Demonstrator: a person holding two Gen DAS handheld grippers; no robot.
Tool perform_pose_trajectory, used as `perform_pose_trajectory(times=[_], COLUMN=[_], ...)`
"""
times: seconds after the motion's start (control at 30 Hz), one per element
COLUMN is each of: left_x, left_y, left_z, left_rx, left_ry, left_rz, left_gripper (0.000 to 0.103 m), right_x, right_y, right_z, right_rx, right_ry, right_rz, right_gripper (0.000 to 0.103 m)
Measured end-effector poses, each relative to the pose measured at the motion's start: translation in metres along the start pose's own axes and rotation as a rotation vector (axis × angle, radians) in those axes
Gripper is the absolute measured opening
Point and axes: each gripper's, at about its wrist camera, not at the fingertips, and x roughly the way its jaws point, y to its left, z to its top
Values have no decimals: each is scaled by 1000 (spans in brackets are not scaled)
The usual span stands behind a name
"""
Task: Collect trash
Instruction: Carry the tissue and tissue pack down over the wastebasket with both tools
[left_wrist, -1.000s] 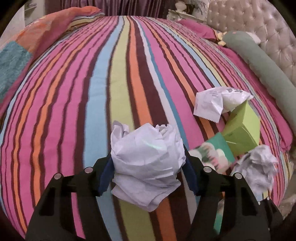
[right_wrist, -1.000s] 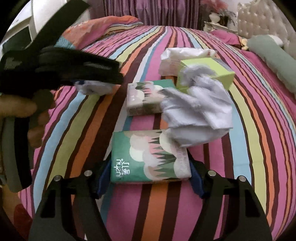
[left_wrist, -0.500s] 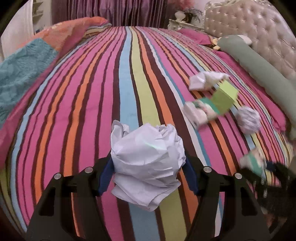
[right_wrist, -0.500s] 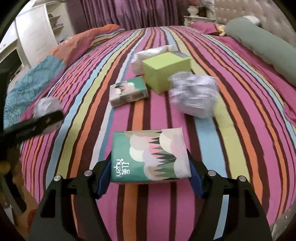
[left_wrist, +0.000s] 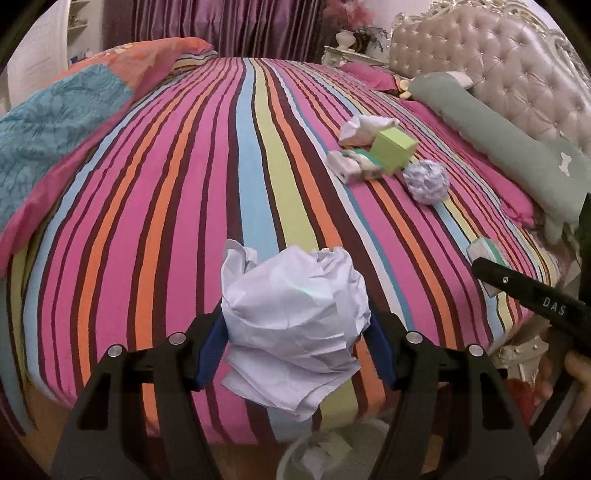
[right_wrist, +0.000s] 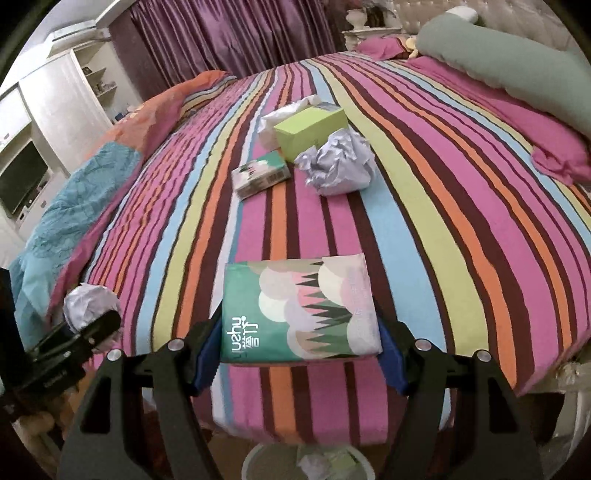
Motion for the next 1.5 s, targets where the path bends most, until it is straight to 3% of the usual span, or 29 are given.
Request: perform_pose_trajectory(times=[0.4, 0.7, 1.03, 1.5], left_x=[-40, -41, -7, 38], left_y=[-34, -55, -70, -62], left_z=[-87, -133, -177, -205], left_rx=[54, 85, 122, 41], left_ry=[2, 64, 230, 451], left_rz=[-58, -85, -58, -43], left_gripper=[64, 65, 65, 65], right_x=[-47, -46, -22, 24], right_y=[7, 3, -17, -29], right_z=[-61, -109, -153, -192], right_rx=[-8, 24, 116, 228], right_ry=[-27, 49, 198, 427], right_rz=[38, 48, 9, -36], right_gripper=[67, 67, 67, 67])
